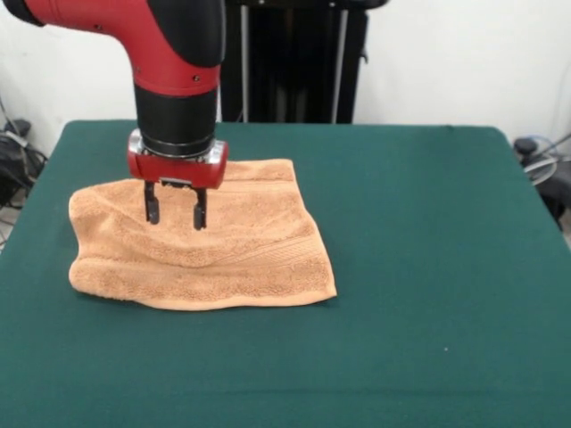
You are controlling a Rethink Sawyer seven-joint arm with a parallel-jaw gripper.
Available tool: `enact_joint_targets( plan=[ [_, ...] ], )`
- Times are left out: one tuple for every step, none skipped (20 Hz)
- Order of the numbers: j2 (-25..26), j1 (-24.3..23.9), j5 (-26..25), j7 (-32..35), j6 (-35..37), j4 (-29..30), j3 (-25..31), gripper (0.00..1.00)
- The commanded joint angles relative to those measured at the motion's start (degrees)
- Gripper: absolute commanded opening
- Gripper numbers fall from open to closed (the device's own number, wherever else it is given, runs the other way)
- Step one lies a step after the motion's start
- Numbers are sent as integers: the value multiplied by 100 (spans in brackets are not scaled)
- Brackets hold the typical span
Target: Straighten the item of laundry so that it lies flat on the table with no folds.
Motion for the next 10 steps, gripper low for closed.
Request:
enact_joint_targets(
  plan=[
    [-7,-72,-566,-1712,704,-141,998,100],
    [-4,-73,-585,-1701,728,-152,1035,100],
    [-22,-74,-599,-1678,757,-147,1054,100],
    [-56,-66,-635,-1653,743,-149,1062,100],
    [-101,-50,-679,-1665,735,-148,1066,100],
    [-147,-43,-708,-1668,740,-139,1066,100],
    [-177,-41,-724,-1708,771,-132,1092,100],
    [-225,-53,-732,-1716,781,-93,1107,100],
    [-247,-64,-730,-1762,822,-82,1151,100],
    [-289,-107,-733,-1791,811,-17,1190,100]
  ],
)
